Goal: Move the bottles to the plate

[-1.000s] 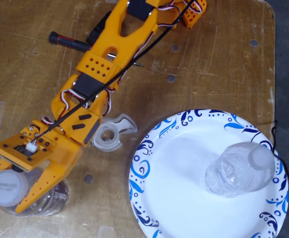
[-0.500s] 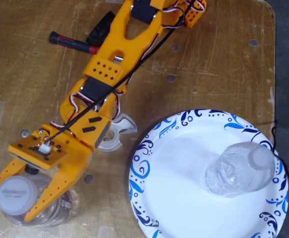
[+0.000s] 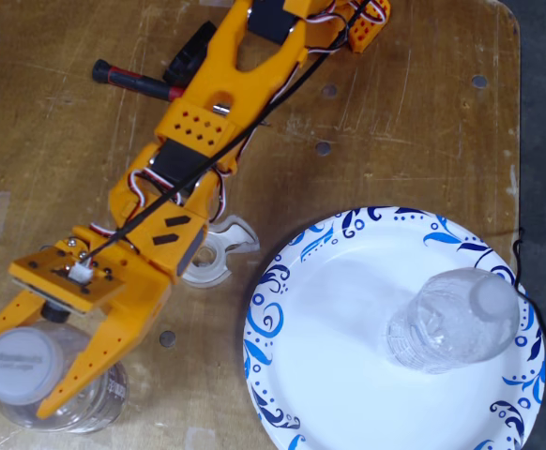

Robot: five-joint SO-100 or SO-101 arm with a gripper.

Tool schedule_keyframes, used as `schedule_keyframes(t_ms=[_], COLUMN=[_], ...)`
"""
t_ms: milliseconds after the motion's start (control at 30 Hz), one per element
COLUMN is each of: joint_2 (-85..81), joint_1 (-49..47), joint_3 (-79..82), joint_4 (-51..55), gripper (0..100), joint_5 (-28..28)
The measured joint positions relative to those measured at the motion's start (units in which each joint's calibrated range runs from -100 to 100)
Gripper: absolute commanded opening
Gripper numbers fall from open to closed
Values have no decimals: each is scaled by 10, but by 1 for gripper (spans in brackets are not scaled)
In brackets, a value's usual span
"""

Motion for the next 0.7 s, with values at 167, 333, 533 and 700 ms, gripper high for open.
schedule_keyframes(t_ms=[167,333,533,700], joint_2=[0,0,-1,-8], joint_1=[-7,-13,-28,-46], joint_3=[-119,-257,-334,-318], joint_4=[129,281,360,363], gripper=[13,13,13,13], joint_5=[0,-3,-3,-3])
